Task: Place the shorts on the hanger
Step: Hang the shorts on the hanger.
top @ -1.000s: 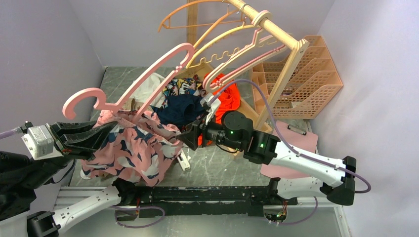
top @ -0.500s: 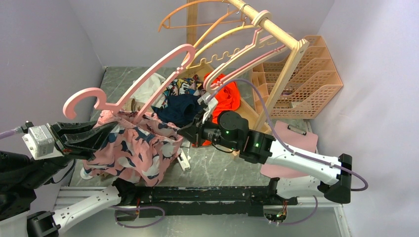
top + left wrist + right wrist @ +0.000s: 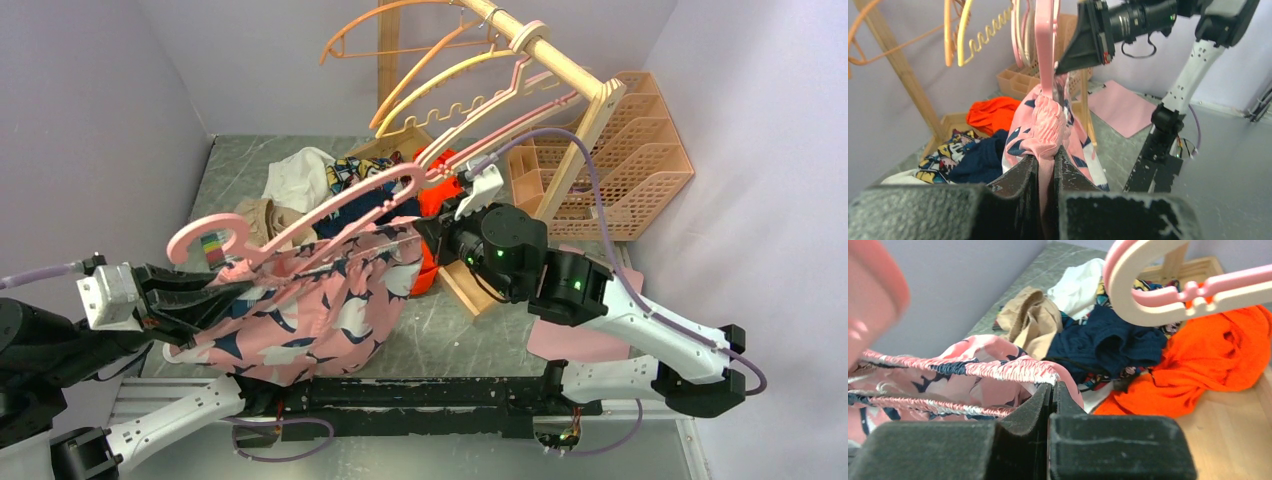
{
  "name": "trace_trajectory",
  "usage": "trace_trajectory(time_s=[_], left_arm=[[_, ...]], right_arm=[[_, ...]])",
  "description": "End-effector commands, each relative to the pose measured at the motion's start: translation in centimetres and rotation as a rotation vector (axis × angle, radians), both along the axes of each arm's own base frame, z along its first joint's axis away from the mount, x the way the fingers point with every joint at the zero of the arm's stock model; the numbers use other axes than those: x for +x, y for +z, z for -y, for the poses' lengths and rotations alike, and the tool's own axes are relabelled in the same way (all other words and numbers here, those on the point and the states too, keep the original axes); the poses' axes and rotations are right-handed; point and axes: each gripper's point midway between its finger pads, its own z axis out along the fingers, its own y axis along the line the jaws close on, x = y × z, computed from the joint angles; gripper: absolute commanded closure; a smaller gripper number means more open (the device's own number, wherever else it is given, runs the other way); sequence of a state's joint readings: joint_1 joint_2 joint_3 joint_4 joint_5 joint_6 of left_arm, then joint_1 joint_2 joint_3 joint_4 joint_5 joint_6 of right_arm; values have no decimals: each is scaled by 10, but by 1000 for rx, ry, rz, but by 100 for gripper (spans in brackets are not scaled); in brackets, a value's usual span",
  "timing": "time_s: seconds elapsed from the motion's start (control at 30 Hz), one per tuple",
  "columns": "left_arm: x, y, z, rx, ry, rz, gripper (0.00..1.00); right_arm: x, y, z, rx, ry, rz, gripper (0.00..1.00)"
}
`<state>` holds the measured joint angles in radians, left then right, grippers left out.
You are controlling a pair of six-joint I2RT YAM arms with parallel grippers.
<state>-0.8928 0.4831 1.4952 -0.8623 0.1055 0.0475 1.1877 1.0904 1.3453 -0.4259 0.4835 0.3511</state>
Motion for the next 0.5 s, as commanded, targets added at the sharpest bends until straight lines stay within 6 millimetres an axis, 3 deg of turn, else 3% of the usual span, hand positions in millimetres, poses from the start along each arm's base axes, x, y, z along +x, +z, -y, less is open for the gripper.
trace_trajectory(time_s=[0.0,0.2,0.47], left_arm=[[-12,-14,7,44,-77,-53,93],[-13,-38,14,120,-104,-104,93],[-5,-57,15,184,-78,-136,93]], right_arm=[[12,-8,43,-124,-170,-16,100],[7,1,64,-175,-210,-51,100],[-1,8,73,-203,-201,-95,100]])
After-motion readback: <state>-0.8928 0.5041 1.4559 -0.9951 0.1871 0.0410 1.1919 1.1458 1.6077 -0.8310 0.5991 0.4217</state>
